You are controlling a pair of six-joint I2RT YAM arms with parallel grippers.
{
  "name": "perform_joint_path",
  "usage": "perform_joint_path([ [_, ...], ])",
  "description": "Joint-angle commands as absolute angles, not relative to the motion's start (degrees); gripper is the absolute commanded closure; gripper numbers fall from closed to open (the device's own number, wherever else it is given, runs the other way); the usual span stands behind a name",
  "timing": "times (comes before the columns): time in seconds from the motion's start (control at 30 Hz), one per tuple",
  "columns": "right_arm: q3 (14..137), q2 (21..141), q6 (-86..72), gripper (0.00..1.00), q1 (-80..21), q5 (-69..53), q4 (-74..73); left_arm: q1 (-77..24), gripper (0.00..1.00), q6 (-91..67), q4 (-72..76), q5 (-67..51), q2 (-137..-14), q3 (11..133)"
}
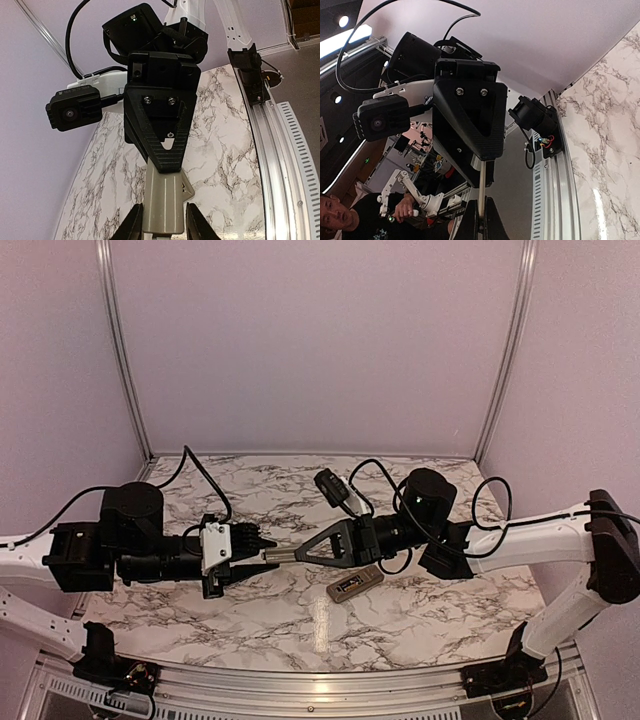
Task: Load the batteries into the remote control
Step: Pass from the right arm to the left, then move the remote control without the battery cover to the center of the board.
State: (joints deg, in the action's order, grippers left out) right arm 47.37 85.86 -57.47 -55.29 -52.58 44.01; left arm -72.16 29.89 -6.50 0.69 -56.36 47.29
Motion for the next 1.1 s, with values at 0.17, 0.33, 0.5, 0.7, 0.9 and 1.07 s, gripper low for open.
perform_joint_path([
  [0.17,49.6,86.7,-59.7,1.00,-54.9,-53.6,45.6,-72.8,0.84,31.4,-9.2,2.1,-57.0,49.5],
  [0.33,48.3,85.7,-58.3,0.46,-51.3,-53.6,44.1,-72.7,0.90,27.7,-9.1,3.1,-56.8,48.6],
  [0.5,47.4,79.8,-41.2,0.31,-41.3,-44.6,21.0,-72.4,0.90,20.2,-6.2,3.8,-55.4,45.3],
  [0.7,46.0,81.4,-27.0,0.30,-32.3,-28.6,3.7,-70.2,0.89,10.7,-0.8,1.7,-57.3,40.8],
  [0.9,45.6,87.3,-21.2,0.31,-30.6,-18.8,0.6,-66.4,0.89,6.4,5.6,-2.1,-62.3,38.2],
  [1.07,46.4,91.5,-18.5,0.32,-30.3,-17.9,-3.4,-64.9,0.88,5.3,10.0,-4.6,-66.2,36.6],
])
